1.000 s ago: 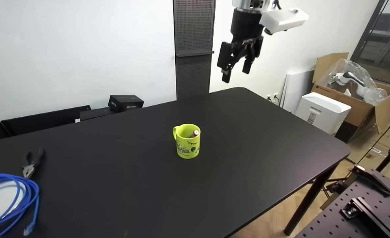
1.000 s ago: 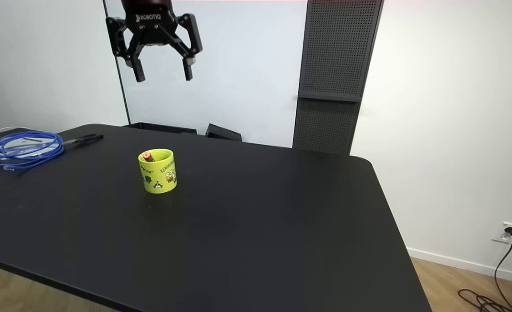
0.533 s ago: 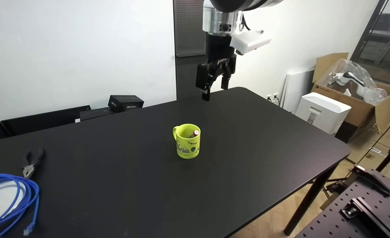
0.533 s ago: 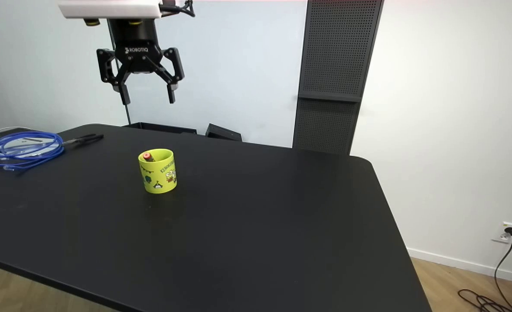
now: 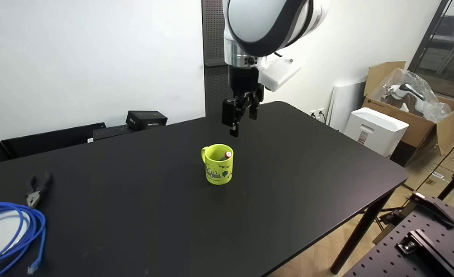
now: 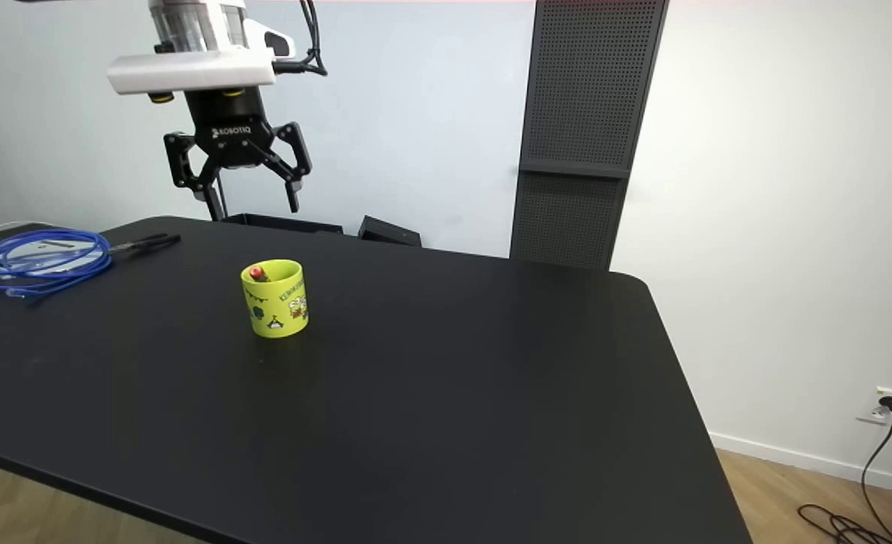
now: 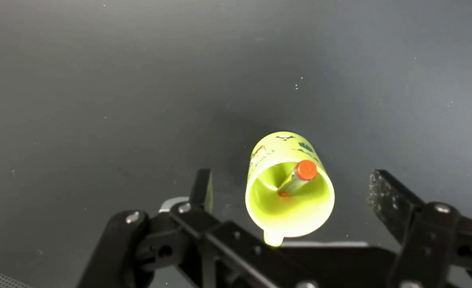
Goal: Remove the marker from the mug and put it on the table
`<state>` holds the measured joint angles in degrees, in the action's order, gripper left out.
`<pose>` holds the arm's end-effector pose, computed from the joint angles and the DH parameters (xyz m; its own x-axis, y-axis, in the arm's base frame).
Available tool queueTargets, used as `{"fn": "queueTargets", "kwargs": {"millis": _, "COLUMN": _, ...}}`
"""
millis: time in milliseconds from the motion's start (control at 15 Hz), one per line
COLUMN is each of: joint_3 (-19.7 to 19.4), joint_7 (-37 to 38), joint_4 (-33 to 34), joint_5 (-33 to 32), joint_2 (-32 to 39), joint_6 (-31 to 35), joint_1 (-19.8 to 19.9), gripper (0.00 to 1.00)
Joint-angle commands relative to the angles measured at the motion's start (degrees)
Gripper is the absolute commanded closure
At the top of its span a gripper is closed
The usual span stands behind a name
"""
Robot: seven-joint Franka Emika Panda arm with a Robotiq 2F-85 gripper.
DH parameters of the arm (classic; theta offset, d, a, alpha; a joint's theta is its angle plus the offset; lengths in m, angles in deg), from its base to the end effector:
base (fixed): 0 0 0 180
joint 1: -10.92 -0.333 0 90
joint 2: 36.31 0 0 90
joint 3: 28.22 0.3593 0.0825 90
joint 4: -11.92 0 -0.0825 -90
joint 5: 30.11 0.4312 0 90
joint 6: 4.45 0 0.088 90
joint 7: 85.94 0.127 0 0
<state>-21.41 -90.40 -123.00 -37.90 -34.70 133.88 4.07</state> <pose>0.5264 0.1254 0.3097 0.9140 0.4052 0.0201 0.4019 -0.9111 0.0918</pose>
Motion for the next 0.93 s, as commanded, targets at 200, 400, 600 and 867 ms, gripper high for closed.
{"fn": "queueTargets", "kwargs": {"millis": 200, "joint_3": -0.1, "joint_7": -1.6, "joint_4": -0.7, "joint_5": 2.5, "joint_2": 0.1, "joint_6": 1.4, "joint_1": 0.3, "gripper": 0.0}}
{"fn": "queueTargets", "kwargs": {"millis": 400, "joint_3": 0.4, "joint_7": -1.8, "joint_4": -2.2, "joint_5": 4.0, "joint_2": 1.2, "joint_6": 6.4, "joint_1": -0.1, "gripper": 0.0}}
{"fn": "queueTargets", "kwargs": {"millis": 600, "joint_3": 0.8, "joint_7": -1.6, "joint_4": -3.3, "joint_5": 3.9, "joint_2": 3.0, "joint_6": 10.7, "joint_1": -0.6, "gripper": 0.0}}
{"fn": "queueTargets", "kwargs": {"millis": 867, "joint_3": 0.5, "joint_7": 0.6, "joint_4": -3.4, "joint_5": 0.8, "joint_2": 6.2, "joint_6": 17.9, "joint_1": -1.1, "gripper": 0.0}}
